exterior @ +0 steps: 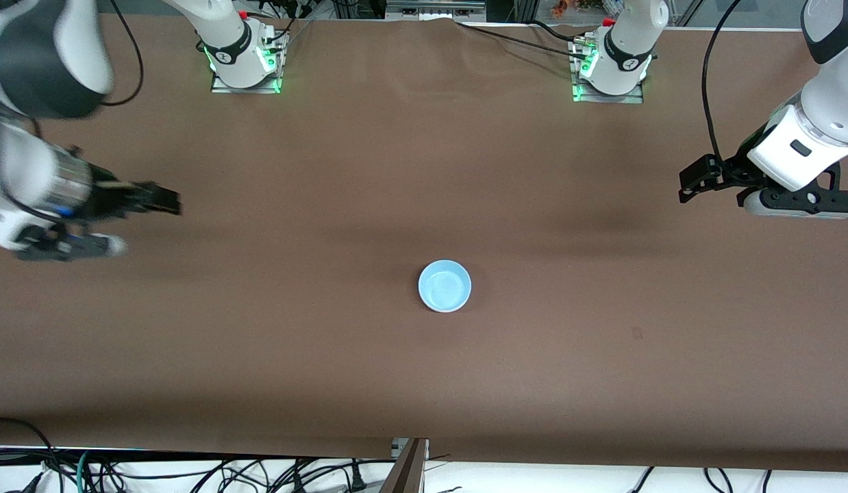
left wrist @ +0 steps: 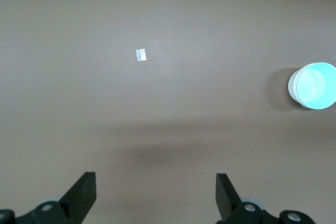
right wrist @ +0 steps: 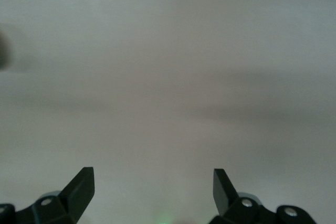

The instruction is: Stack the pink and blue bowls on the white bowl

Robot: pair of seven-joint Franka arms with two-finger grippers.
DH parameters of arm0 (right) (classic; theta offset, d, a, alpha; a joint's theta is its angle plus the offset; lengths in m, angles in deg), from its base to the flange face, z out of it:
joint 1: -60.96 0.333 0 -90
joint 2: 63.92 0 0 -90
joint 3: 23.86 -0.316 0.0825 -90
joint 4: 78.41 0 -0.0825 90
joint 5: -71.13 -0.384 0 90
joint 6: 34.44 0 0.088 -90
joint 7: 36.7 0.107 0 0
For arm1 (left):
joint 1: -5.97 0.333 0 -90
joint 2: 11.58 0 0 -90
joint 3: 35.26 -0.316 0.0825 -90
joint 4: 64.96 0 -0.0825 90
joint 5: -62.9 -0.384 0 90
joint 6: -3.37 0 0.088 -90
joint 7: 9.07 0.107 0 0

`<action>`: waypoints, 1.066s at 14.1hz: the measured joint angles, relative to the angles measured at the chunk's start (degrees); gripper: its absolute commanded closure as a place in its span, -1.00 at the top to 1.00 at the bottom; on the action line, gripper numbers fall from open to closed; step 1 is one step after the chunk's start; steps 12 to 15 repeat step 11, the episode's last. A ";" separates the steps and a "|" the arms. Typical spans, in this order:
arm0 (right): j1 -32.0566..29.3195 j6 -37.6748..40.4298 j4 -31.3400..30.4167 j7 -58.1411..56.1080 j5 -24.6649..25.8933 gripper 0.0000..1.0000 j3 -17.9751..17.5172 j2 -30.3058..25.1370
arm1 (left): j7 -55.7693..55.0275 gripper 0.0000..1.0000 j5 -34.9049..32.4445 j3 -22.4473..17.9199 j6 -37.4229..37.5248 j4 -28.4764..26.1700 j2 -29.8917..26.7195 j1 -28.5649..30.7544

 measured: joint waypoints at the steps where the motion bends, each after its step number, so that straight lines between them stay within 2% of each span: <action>1: -1.20 0.66 -0.94 -0.12 1.32 1.00 -0.14 -2.48 | 0.00 1.00 0.00 0.00 -0.04 0.00 -0.01 0.00; 2: -2.10 0.87 -2.08 -0.12 2.89 1.00 -0.65 -4.88 | 0.00 1.00 0.00 0.01 -0.08 0.00 -0.02 0.00; 4: -4.54 1.14 -4.49 -0.12 5.66 1.00 -4.05 -8.44 | 0.00 1.00 0.00 0.00 -0.16 0.01 -0.02 0.00; 6: -6.20 1.75 -6.06 0.43 6.37 1.00 -7.07 -10.15 | 0.00 1.00 0.00 0.00 -0.27 0.01 -0.02 0.00; 15: -7.28 2.07 -8.31 0.92 6.38 1.00 -7.75 -11.31 | 0.00 1.00 0.00 0.00 -0.39 0.01 -0.02 0.00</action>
